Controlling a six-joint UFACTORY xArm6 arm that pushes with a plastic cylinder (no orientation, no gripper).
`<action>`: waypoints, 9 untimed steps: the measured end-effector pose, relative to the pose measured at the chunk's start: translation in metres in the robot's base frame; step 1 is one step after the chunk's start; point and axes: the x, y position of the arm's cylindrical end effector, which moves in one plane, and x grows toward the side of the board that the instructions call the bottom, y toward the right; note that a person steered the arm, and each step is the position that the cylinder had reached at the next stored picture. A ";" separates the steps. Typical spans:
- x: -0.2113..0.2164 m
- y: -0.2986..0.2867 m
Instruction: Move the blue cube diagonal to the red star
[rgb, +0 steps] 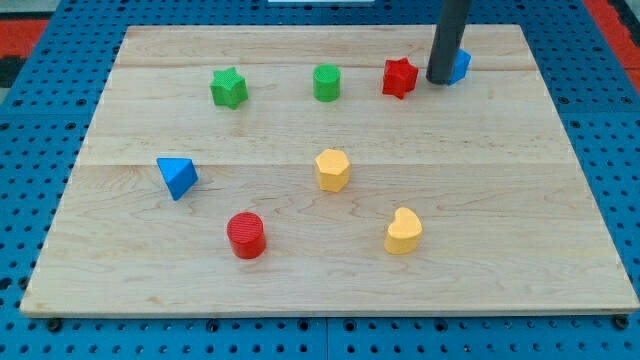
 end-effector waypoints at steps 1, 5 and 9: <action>0.002 0.003; 0.050 -0.007; 0.117 -0.332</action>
